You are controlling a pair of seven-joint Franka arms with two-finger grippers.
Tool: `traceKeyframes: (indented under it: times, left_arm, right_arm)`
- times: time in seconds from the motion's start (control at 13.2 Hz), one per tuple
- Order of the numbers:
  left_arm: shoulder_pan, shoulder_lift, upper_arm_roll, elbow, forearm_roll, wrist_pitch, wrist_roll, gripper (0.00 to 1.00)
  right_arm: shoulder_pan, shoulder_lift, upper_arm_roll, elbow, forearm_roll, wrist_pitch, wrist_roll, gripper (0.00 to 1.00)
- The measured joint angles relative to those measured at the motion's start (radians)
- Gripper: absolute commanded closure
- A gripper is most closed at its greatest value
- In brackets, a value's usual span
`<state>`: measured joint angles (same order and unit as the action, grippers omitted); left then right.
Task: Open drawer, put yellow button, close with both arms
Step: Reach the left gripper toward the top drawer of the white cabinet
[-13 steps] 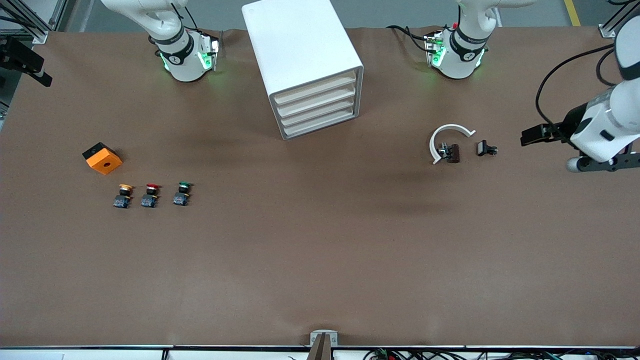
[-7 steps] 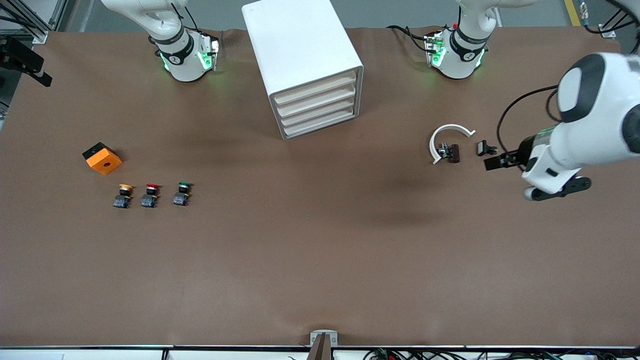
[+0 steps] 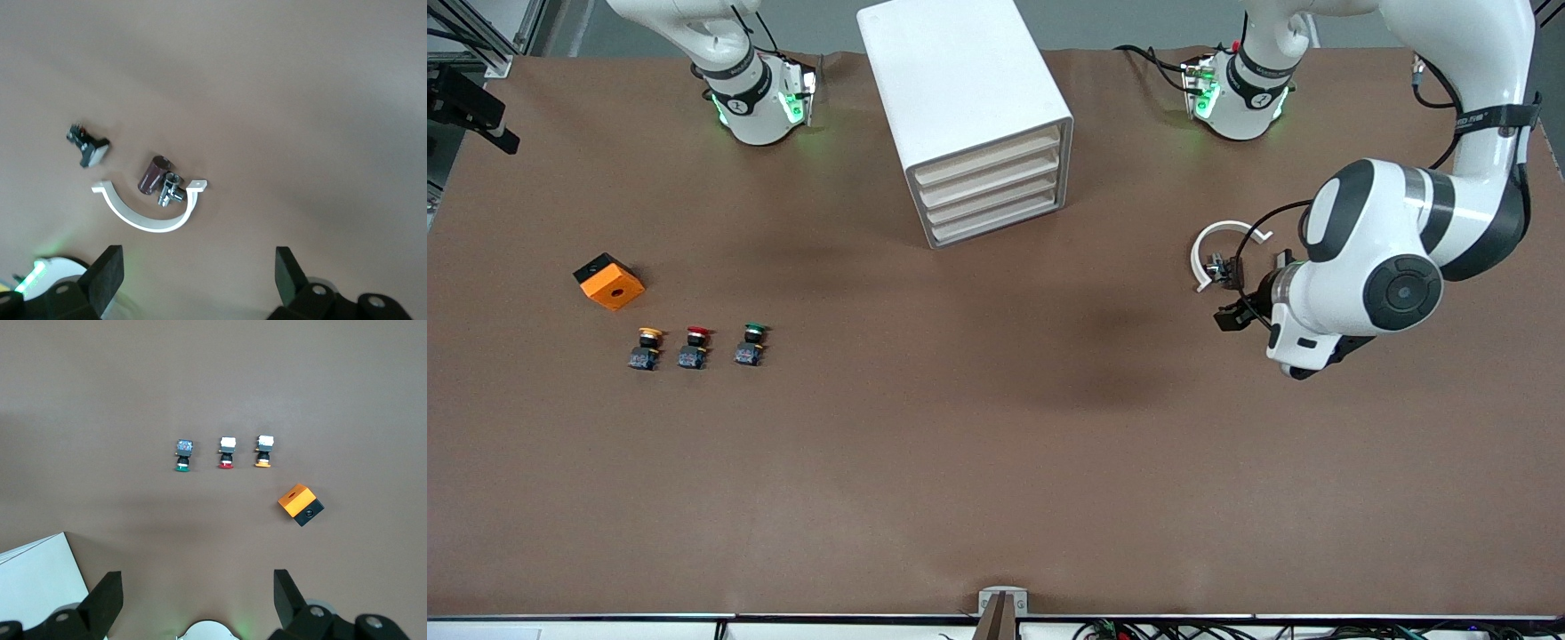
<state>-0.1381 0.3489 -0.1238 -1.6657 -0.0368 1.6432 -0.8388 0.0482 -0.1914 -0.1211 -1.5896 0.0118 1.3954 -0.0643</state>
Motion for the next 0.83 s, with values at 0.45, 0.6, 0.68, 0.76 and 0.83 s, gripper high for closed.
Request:
traceKeyframes:
  times: [0.45,0.6,0.68,0.76,0.83]
  left_arm:
    - [-0.040,0.109,-0.125,0.000,-0.007,0.001,-0.433,0.00]
    - [-0.042,0.146,-0.163,0.000,-0.029,0.001,-0.545,0.00]
    - [-0.042,0.169,-0.183,0.000,-0.040,0.001,-0.608,0.00]
    - [-0.041,0.195,-0.206,-0.001,-0.051,0.000,-0.677,0.00]
    - [-0.038,0.224,-0.235,-0.001,-0.061,0.000,-0.736,0.00]
  right_arm:
    - [0.000,0.000,0.000,0.000,0.000,0.001,0.000,0.00]
    - [0.000,0.000,0.000,0.000,0.000,0.001,0.000,0.00]
    - [0.000,0.000,0.000,0.000,0.000,0.001,0.000,0.00]
    - [0.000,0.000,0.000,0.000,0.000,0.001,0.000,0.00]
    - [0.000,0.000,0.000,0.000,0.000,0.001,0.000,0.00]
